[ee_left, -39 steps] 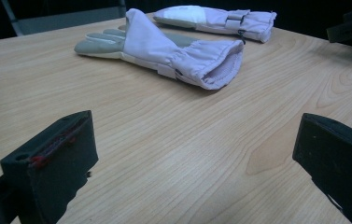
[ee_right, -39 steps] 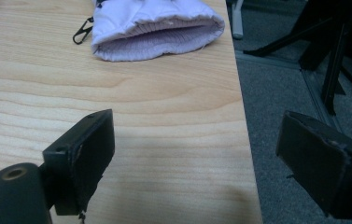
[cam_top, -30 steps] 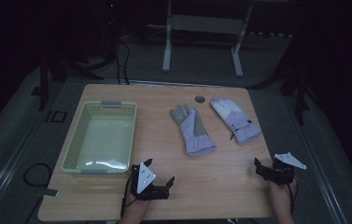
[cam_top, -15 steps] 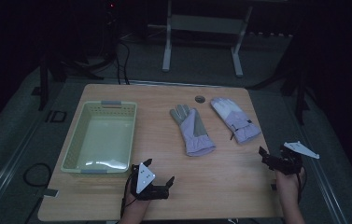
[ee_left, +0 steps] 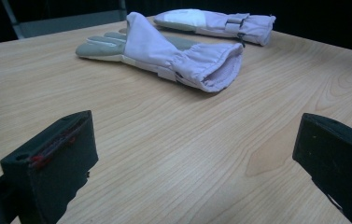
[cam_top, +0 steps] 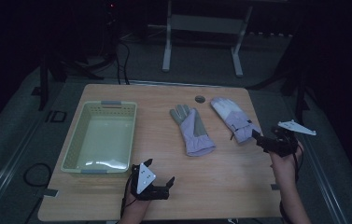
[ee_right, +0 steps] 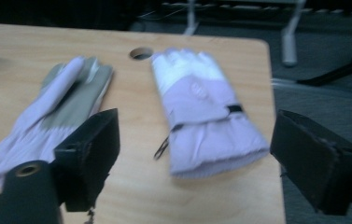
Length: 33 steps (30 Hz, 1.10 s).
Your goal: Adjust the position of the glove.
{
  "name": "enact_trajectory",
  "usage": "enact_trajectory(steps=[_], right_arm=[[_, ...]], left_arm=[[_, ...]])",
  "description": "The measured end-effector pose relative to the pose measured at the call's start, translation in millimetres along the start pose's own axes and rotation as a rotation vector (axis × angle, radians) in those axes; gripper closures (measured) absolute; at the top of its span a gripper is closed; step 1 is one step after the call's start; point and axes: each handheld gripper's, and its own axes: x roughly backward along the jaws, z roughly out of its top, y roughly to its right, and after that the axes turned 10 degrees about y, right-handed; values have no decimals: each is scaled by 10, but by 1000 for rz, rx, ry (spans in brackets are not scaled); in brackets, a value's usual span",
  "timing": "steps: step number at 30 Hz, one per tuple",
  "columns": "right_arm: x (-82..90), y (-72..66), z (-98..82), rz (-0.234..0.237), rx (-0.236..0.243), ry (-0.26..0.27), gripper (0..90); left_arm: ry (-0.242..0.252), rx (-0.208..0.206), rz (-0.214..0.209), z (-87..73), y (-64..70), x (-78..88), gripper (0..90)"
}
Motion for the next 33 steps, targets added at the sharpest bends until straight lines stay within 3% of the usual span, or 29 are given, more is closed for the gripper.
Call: enact_trajectory(steps=[1,2,4,5,8,9,11,12,14,15,16,18,19,21,22,24,28,29,30,31,32,33], right_arm=[[-12,-15,19,8,4,-1,171],[-38,-42,57,64,10,-2,150],[-68,-109,108,114,3,-11,151],[-96,-191,146,119,22,-11,169],[-122,-249,176,148,12,8,211],[-138,-291,192,155,26,5,204],[-189,-341,220,199,7,-10,152],[-228,-393,238,228,21,-28,134],[-254,-428,247,222,32,-33,137],[-335,-549,269,257,62,-52,132],[-376,-597,272,246,73,-60,134],[-468,-673,277,311,69,-91,139],[-499,-715,275,288,94,-92,147],[-617,-817,262,333,115,-124,153],[-652,-865,254,326,129,-116,188],[-742,-932,239,381,135,-135,193],[-977,-1090,179,394,149,-166,215],[-1034,-1120,168,424,138,-184,213],[-1082,-1165,148,393,164,-183,218],[-1137,-1203,122,390,184,-191,232],[-1206,-1224,95,410,170,-214,229],[-1257,-1253,64,380,174,-213,250]], left_arm=[[-2,-1,0,0,2,-2,0],[-2,-2,0,0,3,-1,0],[-1,-2,-2,0,2,-1,0],[-1,-1,-2,0,0,-1,0],[-1,4,-2,0,-3,-1,0],[-2,2,-4,0,-2,-1,0],[-2,-5,-2,1,5,-1,0],[-2,-8,-2,1,8,0,0],[-3,-16,-2,1,17,-1,0],[-2,-16,-2,1,17,-1,0],[-3,-13,-4,1,14,-2,0],[-2,-8,-3,1,9,-2,0],[-3,-5,-5,1,6,-2,0],[-2,-5,-5,1,5,-1,0],[-2,-6,-8,1,7,-2,0],[-3,-10,-8,1,10,0,0],[-3,-10,-13,1,10,0,0],[-2,-10,-13,0,10,-1,0],[-3,-10,-13,1,10,0,0],[-4,-11,-14,1,11,-1,0],[-4,-12,-14,1,12,-1,0],[-3,-13,-14,1,13,0,0]])
